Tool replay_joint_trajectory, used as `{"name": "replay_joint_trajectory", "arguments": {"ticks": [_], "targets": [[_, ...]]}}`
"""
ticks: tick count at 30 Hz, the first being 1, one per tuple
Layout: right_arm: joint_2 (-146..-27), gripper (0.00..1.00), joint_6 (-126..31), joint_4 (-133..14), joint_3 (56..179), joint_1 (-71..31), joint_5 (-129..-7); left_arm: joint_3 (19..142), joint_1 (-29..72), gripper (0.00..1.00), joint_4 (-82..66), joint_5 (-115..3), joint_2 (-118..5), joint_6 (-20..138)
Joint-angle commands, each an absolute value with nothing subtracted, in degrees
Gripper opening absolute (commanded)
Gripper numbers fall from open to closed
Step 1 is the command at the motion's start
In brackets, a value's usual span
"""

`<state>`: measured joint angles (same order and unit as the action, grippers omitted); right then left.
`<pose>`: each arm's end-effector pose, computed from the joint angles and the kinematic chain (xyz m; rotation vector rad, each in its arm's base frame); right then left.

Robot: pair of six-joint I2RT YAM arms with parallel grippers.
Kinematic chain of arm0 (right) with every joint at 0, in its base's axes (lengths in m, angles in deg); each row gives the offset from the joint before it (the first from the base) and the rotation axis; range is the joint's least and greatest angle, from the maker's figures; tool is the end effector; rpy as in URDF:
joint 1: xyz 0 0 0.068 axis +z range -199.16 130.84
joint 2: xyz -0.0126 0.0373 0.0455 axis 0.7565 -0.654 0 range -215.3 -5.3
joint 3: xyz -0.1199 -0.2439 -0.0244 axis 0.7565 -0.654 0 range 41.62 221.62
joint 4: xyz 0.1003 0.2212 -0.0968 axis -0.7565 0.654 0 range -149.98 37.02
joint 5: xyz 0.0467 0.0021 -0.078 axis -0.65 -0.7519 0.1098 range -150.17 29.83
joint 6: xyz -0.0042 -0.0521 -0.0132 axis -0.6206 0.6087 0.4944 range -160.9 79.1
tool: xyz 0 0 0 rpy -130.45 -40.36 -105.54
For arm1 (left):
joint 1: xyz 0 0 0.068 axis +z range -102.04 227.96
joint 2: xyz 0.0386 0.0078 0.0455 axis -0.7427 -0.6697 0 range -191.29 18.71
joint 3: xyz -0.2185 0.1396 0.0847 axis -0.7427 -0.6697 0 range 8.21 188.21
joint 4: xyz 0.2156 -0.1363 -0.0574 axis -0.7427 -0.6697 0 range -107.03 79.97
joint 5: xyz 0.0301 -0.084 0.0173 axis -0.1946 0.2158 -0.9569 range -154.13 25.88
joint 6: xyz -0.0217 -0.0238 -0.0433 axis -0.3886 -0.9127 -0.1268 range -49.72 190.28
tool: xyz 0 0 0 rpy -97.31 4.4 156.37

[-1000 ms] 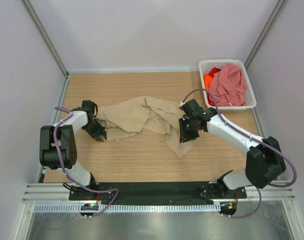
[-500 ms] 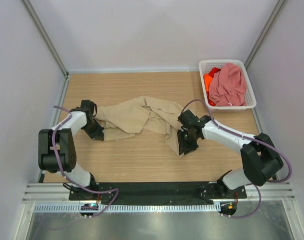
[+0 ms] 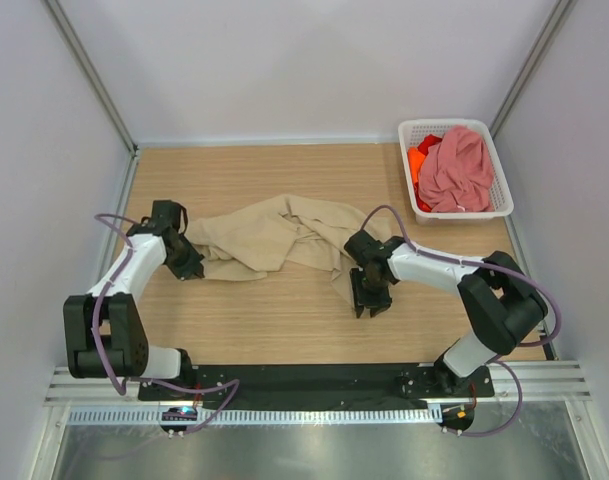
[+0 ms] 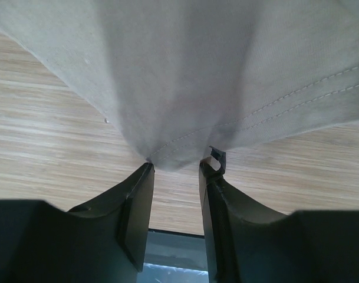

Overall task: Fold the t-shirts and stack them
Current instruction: Flatten the tshirt out

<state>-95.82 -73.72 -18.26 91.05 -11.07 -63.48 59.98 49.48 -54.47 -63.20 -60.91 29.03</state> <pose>0.2035 0.1621 0.1530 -0.1466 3.0639 0.1838 0.2504 0.0062 0.2074 -1.0365 2.6564 -0.1725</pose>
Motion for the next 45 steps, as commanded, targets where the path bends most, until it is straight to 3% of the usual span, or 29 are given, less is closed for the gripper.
{"name": "replay_joint_trajectory", "arguments": {"ticks": [1, 8, 14, 21, 28, 36, 45], "targets": [[-97.84, 0.43, -75.62, -21.21, 91.72, -10.66, -58.32, 58.93, 49.54, 0.0, -55.65, -61.76, -58.9, 30.47], [-99.95, 0.33, -76.93, -22.27, 92.07, -10.57, -55.87, 58.74, 49.45, 0.0, -56.78, -60.79, -56.53, 30.99], [-97.76, 0.01, -77.73, -20.7, 93.2, -10.49, -51.83, 62.43, 49.45, 0.0, -61.17, -62.54, -52.14, 31.34], [-89.25, 0.01, -75.27, -12.26, 100.23, -10.49, -44.81, 72.53, 49.45, 0.0, -68.29, -65.43, -42.47, 32.4], [-79.93, 0.01, -72.72, -3.99, 116.14, -10.57, -36.28, 88.97, 49.28, 0.0, -72.52, -67.99, -45.89, 35.82], [-80.79, 0.01, -67.45, -2.94, 134.41, -10.57, -35.39, 117.41, 49.19, 0.0, -71.12, -65.72, -57.22, 39.43], [-91.77, 0.01, -61.91, 2.5, 163.76, -10.57, -31.27, 123.41, 49.19, 0.0, -49.5, -59.65, -57.93, 26.69]]}}
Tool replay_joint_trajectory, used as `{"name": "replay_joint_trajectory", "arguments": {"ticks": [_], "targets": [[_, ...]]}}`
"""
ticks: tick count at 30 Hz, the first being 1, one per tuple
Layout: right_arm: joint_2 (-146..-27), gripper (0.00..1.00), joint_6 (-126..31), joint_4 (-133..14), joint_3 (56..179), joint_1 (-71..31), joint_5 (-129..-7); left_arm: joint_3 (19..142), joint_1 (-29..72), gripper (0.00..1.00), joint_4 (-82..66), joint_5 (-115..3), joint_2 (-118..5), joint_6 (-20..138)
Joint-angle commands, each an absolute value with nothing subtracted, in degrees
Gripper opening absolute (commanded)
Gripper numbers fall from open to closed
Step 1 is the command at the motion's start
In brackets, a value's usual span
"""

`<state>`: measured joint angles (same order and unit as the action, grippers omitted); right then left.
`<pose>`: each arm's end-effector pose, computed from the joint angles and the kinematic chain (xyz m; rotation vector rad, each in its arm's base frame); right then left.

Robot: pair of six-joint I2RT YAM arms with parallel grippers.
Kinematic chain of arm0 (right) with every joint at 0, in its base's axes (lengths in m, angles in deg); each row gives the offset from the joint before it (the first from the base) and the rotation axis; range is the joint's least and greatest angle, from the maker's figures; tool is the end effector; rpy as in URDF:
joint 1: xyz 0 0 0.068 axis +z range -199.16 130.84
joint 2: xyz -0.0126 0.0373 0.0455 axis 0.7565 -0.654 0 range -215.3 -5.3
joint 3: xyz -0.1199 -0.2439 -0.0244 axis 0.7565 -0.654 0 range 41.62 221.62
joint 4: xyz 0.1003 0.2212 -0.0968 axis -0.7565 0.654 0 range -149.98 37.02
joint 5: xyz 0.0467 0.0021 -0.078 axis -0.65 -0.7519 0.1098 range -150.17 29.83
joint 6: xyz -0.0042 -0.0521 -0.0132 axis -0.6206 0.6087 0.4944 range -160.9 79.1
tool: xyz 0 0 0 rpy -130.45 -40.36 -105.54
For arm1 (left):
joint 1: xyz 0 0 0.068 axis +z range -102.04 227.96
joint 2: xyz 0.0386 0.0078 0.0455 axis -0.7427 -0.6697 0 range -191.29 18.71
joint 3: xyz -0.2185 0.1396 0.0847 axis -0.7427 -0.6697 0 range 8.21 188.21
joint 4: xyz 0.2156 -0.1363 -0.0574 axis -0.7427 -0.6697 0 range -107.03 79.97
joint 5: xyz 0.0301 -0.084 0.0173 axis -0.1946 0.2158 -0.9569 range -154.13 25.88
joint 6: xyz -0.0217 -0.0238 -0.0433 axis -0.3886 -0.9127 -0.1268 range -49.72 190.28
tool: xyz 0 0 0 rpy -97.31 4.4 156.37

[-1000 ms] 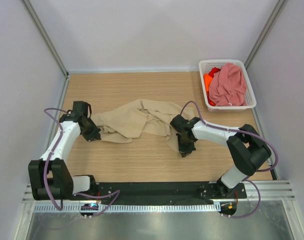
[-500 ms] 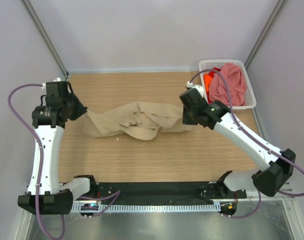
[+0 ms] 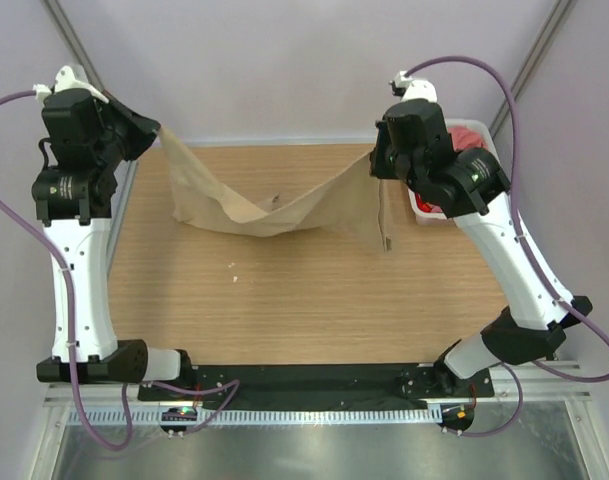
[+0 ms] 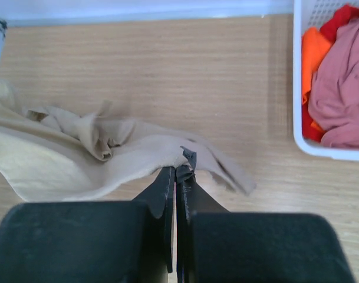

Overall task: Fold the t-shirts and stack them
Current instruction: Flatten the tshirt out

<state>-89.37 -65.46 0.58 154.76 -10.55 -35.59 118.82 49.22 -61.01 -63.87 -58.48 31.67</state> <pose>0.2190 0.1559 0.4920 -0.0024 2.0733 0.2217 0.2374 0.0052 0.5229 -0.6457 1.7894 -0.4501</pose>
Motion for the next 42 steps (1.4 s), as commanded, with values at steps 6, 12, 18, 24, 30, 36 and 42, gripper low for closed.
{"name": "replay_joint_trajectory", "arguments": {"ticks": [6, 12, 18, 24, 30, 36, 42], "targets": [[-94.95, 0.01, -59.36, 0.51, 175.65, -10.57, -30.02, 141.61, 49.28, 0.0, -51.33, -58.06, -60.48, 26.16], [-87.31, 0.01, -60.15, -2.67, 174.16, -10.57, -31.6, 143.83, 49.28, 0.0, -51.86, -66.21, -54.88, 23.88], [-79.58, 0.01, -62.69, -0.3, 170.74, -10.49, -37.66, 147.86, 49.19, 0.0, -51.69, -68.34, -52.05, 24.75], [-75.87, 0.01, -64.63, -0.56, 164.94, -10.57, -34.87, 149.19, 48.75, 0.0, -49.93, -69.74, -52.39, 24.93], [-80.61, 0.01, -63.75, -9.43, 161.85, -11.62, -31.16, 144.97, 48.75, 0.0, -44.41, -75.28, -55.73, 27.47], [-90.19, 0.01, -66.03, -14.45, 164.93, -16.54, -37.22, 149.19, 48.75, 0.0, -43.34, -75.29, -62.58, 29.85], [-92.75, 0.01, -63.15, -12.08, 167.57, -19.62, -40.13, 150.41, 48.75, 0.0, -42.72, -74.24, -65.49, 30.12]]}}
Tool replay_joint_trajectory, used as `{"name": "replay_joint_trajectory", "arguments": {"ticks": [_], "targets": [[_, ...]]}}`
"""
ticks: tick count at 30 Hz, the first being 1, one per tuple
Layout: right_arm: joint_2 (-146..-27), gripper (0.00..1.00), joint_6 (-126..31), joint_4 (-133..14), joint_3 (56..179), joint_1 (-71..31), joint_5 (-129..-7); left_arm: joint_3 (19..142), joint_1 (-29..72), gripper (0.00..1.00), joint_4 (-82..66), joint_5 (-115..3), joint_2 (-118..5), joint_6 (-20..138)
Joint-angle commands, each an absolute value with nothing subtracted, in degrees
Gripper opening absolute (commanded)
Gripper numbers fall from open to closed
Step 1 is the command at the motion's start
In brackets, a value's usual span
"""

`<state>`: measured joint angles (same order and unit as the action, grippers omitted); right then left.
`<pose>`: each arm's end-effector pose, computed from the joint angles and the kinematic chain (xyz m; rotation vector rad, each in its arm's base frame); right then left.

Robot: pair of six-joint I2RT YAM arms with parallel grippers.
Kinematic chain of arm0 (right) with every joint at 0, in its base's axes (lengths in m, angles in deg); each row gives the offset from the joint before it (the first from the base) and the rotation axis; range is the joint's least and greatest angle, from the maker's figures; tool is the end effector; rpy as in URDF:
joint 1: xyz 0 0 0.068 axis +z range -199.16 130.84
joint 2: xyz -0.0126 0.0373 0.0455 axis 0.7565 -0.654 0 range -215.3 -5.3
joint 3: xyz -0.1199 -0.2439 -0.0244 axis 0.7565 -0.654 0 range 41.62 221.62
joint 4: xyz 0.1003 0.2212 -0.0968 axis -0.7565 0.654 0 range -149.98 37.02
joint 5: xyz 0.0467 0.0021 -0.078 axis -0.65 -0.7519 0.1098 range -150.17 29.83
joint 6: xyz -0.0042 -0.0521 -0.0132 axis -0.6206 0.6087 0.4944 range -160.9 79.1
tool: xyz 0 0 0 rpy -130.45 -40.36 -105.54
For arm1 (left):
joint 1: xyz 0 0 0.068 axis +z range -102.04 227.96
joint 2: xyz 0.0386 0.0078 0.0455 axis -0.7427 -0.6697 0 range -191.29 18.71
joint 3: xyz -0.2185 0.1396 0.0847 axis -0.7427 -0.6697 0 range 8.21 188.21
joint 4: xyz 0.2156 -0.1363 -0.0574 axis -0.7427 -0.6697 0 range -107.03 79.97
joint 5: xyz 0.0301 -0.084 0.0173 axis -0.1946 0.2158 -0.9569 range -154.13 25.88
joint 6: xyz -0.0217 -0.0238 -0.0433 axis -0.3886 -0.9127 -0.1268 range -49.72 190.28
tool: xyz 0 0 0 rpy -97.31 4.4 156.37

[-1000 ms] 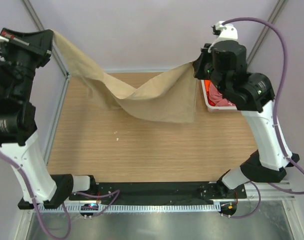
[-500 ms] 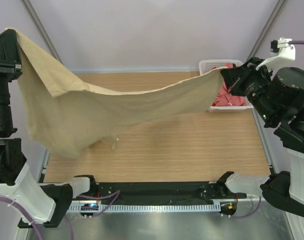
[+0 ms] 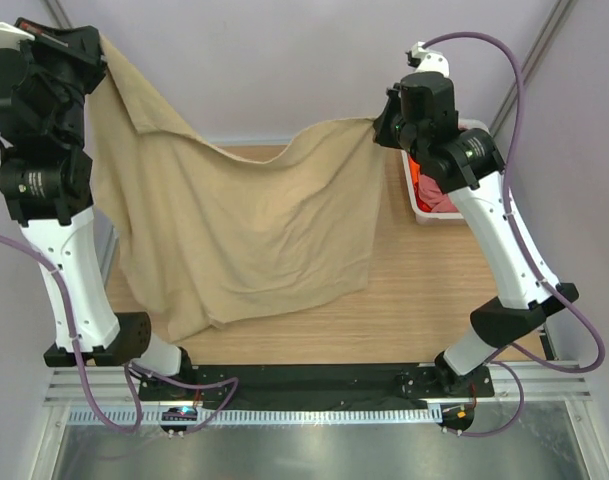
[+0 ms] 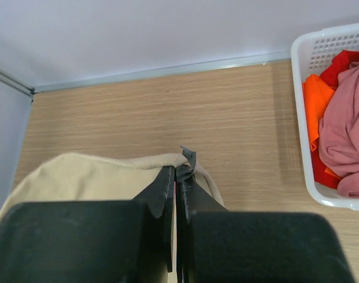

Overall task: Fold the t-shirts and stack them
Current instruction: Flatten the tshirt out

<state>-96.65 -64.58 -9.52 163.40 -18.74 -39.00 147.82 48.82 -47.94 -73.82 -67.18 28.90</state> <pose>0.2720 0.1447 0.5166 0.1357 1.9014 0.2868 0.2026 0.0091 0.6395 -0.6077 1.1663 -0.4945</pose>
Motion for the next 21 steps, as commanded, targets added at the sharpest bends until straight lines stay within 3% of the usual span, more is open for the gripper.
{"name": "replay_joint_trajectory", "arguments": {"ticks": [1, 12, 21], "targets": [[-92.49, 0.01, -62.7, -11.73, 167.57, -19.54, -39.96, 150.59, 48.75, 0.0, -42.72, -74.15, -65.58, 30.03], [-84.32, 0.01, -61.91, -4.7, 161.86, -19.36, -45.49, 145.41, 48.75, 0.0, -43.42, -73.79, -55.83, 29.06], [-76.76, 0.01, -67.17, 5.41, 167.83, -19.1, -53.13, 141.28, 48.58, 0.0, -43.7, -72.04, -42.21, 26.34]]}}
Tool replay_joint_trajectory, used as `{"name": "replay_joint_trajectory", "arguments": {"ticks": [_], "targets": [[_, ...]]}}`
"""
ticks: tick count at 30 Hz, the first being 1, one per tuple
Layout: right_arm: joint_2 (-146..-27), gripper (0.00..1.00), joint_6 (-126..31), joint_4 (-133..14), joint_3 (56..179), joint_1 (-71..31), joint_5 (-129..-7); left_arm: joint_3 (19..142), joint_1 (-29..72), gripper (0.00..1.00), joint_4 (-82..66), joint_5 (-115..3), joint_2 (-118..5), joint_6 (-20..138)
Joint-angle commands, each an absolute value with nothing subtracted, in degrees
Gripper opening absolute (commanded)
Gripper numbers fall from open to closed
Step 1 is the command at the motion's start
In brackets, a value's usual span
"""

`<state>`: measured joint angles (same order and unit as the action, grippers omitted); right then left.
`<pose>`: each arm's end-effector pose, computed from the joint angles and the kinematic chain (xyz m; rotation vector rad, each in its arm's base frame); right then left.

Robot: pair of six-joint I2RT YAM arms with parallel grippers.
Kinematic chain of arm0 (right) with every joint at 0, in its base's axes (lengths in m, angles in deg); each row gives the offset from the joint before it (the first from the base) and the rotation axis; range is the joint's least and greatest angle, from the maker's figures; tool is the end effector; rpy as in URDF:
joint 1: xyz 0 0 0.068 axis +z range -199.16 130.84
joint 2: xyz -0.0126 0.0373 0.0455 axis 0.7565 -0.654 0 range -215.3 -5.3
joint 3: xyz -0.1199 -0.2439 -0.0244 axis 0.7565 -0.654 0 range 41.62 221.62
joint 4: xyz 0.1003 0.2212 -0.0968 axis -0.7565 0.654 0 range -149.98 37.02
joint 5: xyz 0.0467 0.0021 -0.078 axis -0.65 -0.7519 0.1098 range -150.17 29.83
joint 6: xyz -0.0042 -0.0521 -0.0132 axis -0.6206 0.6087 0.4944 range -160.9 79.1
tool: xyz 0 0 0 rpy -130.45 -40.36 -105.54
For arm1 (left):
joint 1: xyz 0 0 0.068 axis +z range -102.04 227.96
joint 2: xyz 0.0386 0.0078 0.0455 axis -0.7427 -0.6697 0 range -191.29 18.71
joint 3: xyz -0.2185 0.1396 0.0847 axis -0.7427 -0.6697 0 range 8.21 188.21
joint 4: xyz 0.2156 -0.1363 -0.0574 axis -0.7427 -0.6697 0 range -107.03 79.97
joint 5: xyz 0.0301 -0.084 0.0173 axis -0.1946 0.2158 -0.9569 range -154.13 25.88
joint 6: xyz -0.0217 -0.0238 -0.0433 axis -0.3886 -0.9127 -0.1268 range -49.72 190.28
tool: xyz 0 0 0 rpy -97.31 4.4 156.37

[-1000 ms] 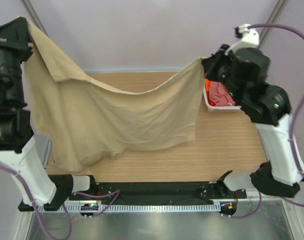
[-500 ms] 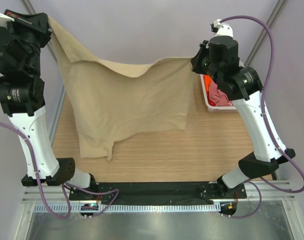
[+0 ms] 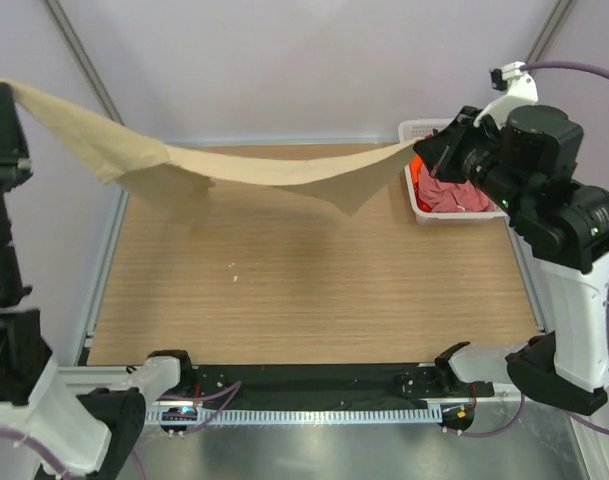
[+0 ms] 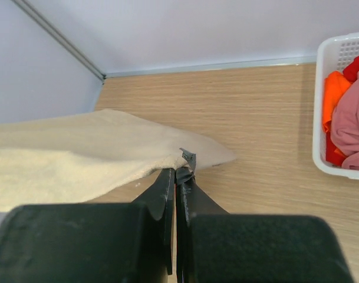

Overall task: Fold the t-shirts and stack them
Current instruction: Flatten the tshirt out, then fold the tshirt

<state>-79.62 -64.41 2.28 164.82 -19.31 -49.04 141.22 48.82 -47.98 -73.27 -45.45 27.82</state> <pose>0.1514 0.0789 0.5666 0.0393 1.8264 0.4873 0.0310 0.0062 0.6573 -0.5228 0.9170 -0.5765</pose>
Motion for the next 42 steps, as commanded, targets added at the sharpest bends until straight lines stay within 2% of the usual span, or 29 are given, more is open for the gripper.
{"name": "replay_joint_trajectory", "arguments": {"ticks": [1, 6, 9, 15, 18, 20, 23, 28, 32, 36, 42], "targets": [[-76.06, 0.01, -67.53, 5.59, 167.57, -19.01, -53.66, 141.88, 48.49, 0.0, -43.43, -71.51, -41.94, 26.16], [-74.64, 0.01, -68.85, 6.99, 166.25, -19.01, -52.44, 149.17, 48.4, 0.0, -43.78, -69.57, -45.0, 24.4], [-77.44, 0.01, -69.2, 7.26, 165.99, -19.01, -50.77, 148.23, 48.49, 0.0, -44.13, -69.23, -46.5, 24.32], [-82.45, 0.01, -68.85, -2.46, 152.91, -19.45, -45.23, 130.49, 48.4, 0.0, -41.06, -64.92, -49.67, 26.41], [-86.31, 0.01, -68.06, -10.28, 143.33, -22.16, -45.14, 115.22, 48.4, 0.0, -33.7, -64.48, -51.34, 26.6], [-88.78, 0.01, -68.15, -14.52, 136.24, -24.88, -46.01, 106.85, 48.49, 0.0, -29.74, -61.58, -55.45, 26.6], [-97.46, 0.01, -67.88, -22.35, 131.28, -29.11, -46.2, 104.72, 48.49, 0.0, -28.67, -57.46, -66.78, 27.04], [-115.2, 0.01, -64.46, -25.7, 139.15, -32.54, -45.14, 110.67, 48.49, 0.0, -27.52, -54.99, -84.62, 28.96], [-124.11, 0.01, -62.7, -24.3, 147.6, -34.65, -45.58, 123.65, 48.49, 0.0, -29.18, -53.5, -99.37, 28.97], [-130.44, 0.01, -60.24, -22.1, 156.13, -35.71, -46.28, 135.26, 48.49, 0.0, -31.56, -53.05, -108.18, 27.92], [-137.74, 0.01, -59.44, -18.23, 166.59, -37.11, -47.69, 140.22, 48.49, 0.0, -32.18, -52.96, -112.69, 26.16]]}}
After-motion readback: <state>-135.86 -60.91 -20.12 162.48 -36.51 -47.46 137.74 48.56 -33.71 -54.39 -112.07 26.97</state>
